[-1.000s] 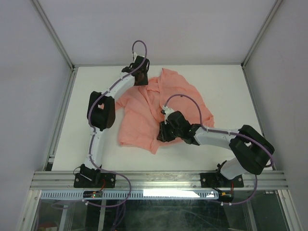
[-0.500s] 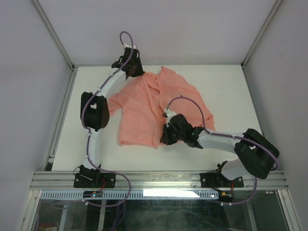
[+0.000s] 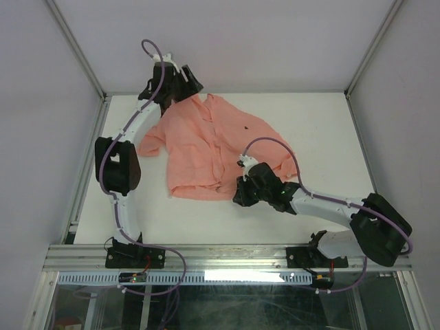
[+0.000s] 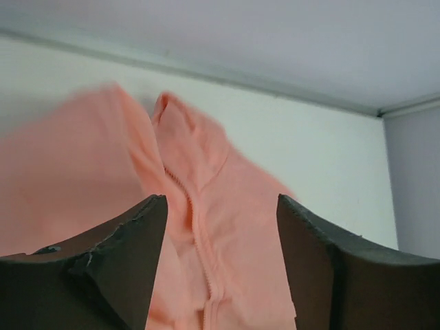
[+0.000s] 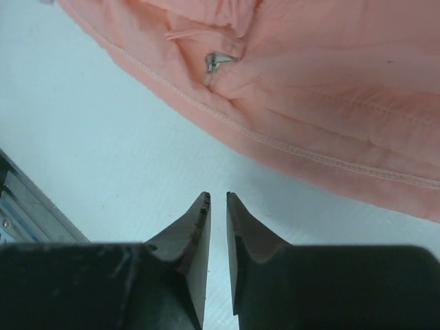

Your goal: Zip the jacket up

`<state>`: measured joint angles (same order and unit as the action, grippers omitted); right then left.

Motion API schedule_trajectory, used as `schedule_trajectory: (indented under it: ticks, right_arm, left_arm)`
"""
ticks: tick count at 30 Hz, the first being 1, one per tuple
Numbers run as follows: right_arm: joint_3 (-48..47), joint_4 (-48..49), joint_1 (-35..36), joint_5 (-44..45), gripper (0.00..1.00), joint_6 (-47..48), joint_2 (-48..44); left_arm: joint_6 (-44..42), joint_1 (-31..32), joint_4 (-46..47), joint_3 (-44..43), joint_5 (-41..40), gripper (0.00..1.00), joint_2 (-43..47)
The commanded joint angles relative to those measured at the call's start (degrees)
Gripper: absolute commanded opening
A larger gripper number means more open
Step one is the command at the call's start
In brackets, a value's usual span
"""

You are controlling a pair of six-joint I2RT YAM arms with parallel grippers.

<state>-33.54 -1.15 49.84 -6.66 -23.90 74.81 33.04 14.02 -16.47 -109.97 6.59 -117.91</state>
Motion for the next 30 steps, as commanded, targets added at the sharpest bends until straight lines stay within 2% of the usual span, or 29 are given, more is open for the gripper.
schedule_trajectory:
  ticks: [1,5,9,14,22,27,30]
  right_arm:
    - [-3.5,-2.1,-3.2,3.7,0.21,2.4,-1.5]
    - [-5.8,-2.1,-9.4,2.5,0.30,3.2,0.9]
    - [-9.3,-1.6,-13.2,1.9,0.37,4.2,5.8]
    - [-11.6,-1.8,-17.5,2.0,0.44,3.7,11.7]
    - [-9.8,-4.0,-23.3,4.2,0.50,2.0,13.1]
    - [-8.5,-6.8,-27.2,6.2,0.53,1.3,12.2]
    - [-7.4,-8.3,-29.4,8.3,0.59,0.6,11.0]
  left_arm:
    - [-1.4,0.9,0.2,11.0,0.3,0.69,8.4]
    - [-0.9,3.6,0.2,25.0,-3.0,0.72,18.5]
    - [1.2,10.7,1.3,39.9,-7.5,0.72,28.1]
    - [3.0,16.6,2.1,52.2,-6.6,0.71,32.2]
    - [5.9,17.1,5.1,68.8,-6.9,0.68,35.6]
    - [8.1,17.1,5.3,75.7,-7.1,0.67,40.2]
    - [9.7,17.1,4.9,79.0,-6.9,0.67,44.3]
